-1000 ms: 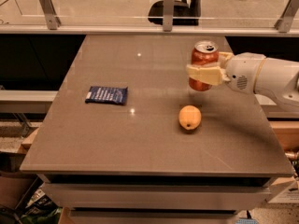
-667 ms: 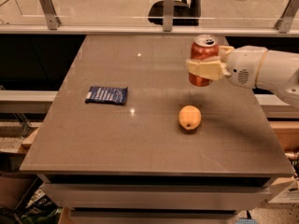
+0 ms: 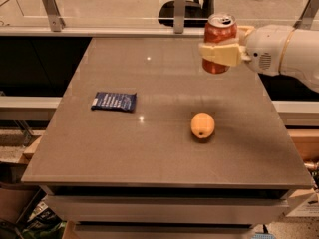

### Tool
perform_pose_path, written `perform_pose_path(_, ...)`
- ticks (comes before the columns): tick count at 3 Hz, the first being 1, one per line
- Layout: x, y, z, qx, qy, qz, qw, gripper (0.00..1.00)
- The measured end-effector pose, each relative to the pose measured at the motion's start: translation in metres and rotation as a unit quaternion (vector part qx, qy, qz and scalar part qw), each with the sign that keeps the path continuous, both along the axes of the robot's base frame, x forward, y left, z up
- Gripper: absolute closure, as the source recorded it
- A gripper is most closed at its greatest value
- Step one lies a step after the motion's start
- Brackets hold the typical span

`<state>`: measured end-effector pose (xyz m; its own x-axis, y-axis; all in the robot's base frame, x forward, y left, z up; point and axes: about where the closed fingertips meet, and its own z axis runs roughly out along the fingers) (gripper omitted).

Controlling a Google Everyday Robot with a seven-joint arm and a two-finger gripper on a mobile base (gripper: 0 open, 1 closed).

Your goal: Pick coke can

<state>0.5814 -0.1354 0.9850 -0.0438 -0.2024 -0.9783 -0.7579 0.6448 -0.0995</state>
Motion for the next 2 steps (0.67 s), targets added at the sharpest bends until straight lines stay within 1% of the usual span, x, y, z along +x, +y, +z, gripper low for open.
perform_pose_path(1, -0.0066, 0.0052, 0.0354, -0.013, -0.031, -0.004, 0.9994, 1.0)
perform_pose_path(2, -0.0066, 0.0054, 0.0354, -0.013, -0.031, -0.004, 0.9994, 1.0)
